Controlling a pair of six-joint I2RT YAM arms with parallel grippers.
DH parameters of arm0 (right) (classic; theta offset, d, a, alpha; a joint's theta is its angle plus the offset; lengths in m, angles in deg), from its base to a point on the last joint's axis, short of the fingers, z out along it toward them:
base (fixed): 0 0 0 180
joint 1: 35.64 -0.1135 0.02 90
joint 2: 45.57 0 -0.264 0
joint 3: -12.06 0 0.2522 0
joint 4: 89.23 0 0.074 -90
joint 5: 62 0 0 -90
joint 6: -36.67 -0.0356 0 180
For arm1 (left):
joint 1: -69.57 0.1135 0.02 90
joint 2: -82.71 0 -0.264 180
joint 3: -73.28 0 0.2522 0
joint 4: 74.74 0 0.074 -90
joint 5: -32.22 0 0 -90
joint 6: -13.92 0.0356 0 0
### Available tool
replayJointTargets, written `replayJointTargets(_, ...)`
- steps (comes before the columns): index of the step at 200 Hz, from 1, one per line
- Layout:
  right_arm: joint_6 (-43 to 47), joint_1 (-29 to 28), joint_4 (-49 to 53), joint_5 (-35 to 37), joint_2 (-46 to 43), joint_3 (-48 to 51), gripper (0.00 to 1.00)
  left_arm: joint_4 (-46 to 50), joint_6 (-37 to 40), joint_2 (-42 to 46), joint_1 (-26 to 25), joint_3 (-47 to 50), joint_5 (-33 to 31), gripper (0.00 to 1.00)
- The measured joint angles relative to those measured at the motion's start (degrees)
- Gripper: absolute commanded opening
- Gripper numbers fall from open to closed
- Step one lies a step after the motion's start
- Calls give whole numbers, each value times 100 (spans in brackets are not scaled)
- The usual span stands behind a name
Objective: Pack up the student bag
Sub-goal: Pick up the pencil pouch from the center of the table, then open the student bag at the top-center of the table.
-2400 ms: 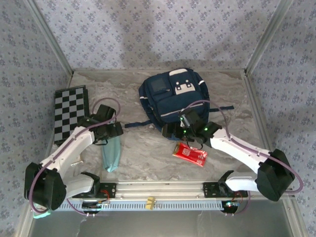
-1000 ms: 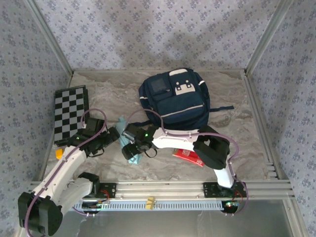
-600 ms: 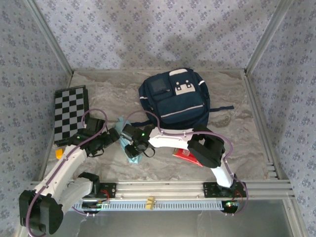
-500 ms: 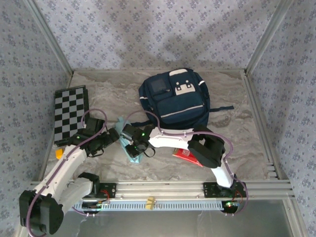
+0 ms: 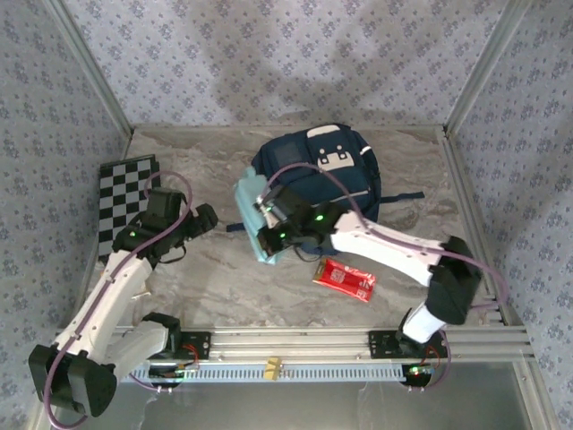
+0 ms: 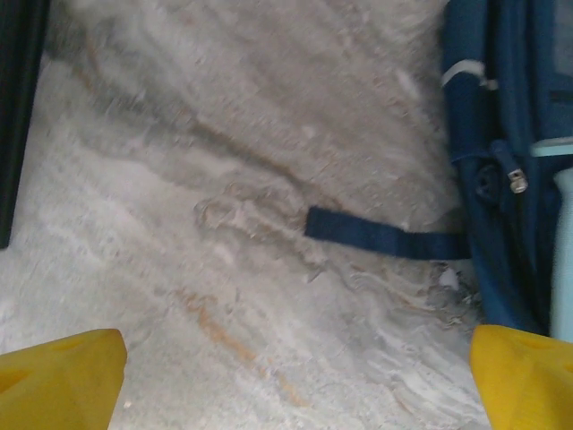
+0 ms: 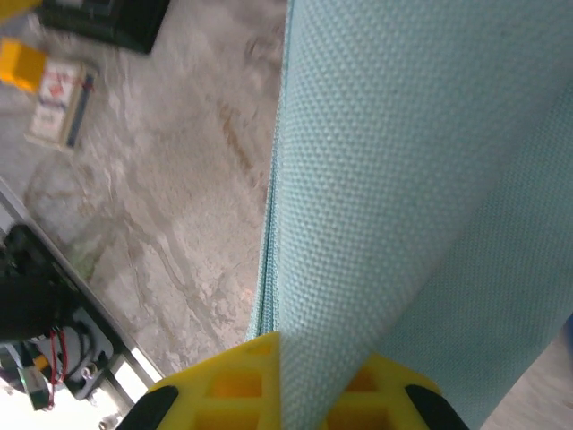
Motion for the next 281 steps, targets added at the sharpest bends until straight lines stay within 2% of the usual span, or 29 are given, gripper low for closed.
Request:
replayJointTargets(26, -122, 758, 173, -85, -826, 369, 7, -260, 420, -424, -284, -372, 0, 95)
replayJointTargets(80, -341, 2457, 990, -151, -2240, 903, 10, -1086, 1937, -2070, -2374, -1307, -334, 94)
replayJointTargets(118, -372, 3657, 1427, -343, -2931, 1325, 11, -1513, 3021, -3506, -3130, -2024, -334, 96)
replayJointTargets(168, -415, 4739, 1644, -890, -3421, 1845, 11, -1613, 4065, -5090, -3403, -3053, -269, 99)
replayJointTargets(219, -452, 5064, 1635, -1283, -3493, 2076, 11, -1652, 4848, -5934, -3536, -3722, -518, 99)
replayJointTargets(240, -455, 5064, 1609, -1381, -3493, 2083, 11, -1652, 4935, -6175, -3528, -4015, -638, 93)
replayJointTargets(266, -455, 5069, 1561, -1445, -3493, 2083, 11, -1613, 4992, -6266, -3460, -4221, -616, 74)
replayJointTargets(281, -455, 5086, 1550, -1453, -3493, 2083, 11, -1561, 5021, -6290, -3421, -4312, -444, 58)
